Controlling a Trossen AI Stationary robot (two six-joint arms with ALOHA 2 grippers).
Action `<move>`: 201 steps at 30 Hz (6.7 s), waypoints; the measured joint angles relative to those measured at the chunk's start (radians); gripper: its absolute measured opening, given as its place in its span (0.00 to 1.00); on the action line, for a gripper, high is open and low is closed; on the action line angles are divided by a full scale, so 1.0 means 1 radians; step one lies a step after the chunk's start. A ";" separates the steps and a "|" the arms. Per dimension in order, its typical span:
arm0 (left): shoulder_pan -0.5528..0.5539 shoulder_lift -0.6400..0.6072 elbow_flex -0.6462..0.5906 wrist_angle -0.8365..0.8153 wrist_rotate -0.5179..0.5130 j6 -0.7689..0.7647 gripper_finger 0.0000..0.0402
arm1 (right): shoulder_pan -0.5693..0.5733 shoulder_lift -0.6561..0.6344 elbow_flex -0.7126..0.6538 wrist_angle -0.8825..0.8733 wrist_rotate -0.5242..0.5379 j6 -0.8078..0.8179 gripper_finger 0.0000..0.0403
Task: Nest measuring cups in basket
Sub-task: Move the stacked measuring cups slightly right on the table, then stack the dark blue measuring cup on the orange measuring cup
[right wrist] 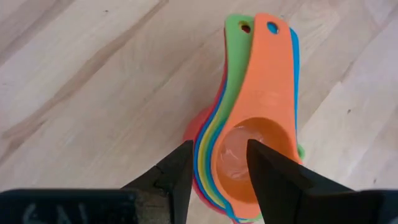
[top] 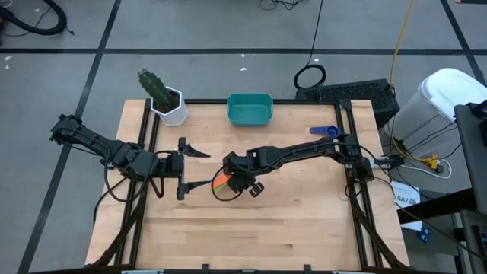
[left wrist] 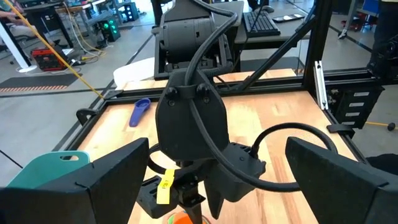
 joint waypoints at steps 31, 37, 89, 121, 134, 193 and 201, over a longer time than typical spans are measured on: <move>0.000 0.000 0.000 -0.002 0.000 -0.022 0.94 | -0.064 0.011 -0.148 0.061 -0.021 0.060 0.35; 0.000 0.000 0.000 -0.012 0.000 -0.022 0.94 | -0.066 0.011 -0.148 0.048 -0.021 0.072 0.35; 0.000 0.000 -0.020 0.000 0.018 -0.021 0.94 | -0.013 -0.122 -0.154 -0.265 0.084 0.351 0.35; 0.000 0.004 -0.020 0.000 0.016 -0.006 0.94 | -0.440 -0.593 -0.385 -0.525 0.340 0.447 0.35; 0.000 0.099 -0.021 0.016 0.017 0.007 0.94 | -0.703 -0.624 -0.714 -0.316 0.292 0.322 0.35; 0.000 0.113 -0.021 0.068 0.017 0.006 0.94 | -0.922 -0.639 -0.991 -0.229 0.350 0.399 0.35; 0.000 0.113 -0.021 0.087 0.017 0.017 0.94 | -0.923 -0.709 -0.990 -0.150 0.399 0.440 0.35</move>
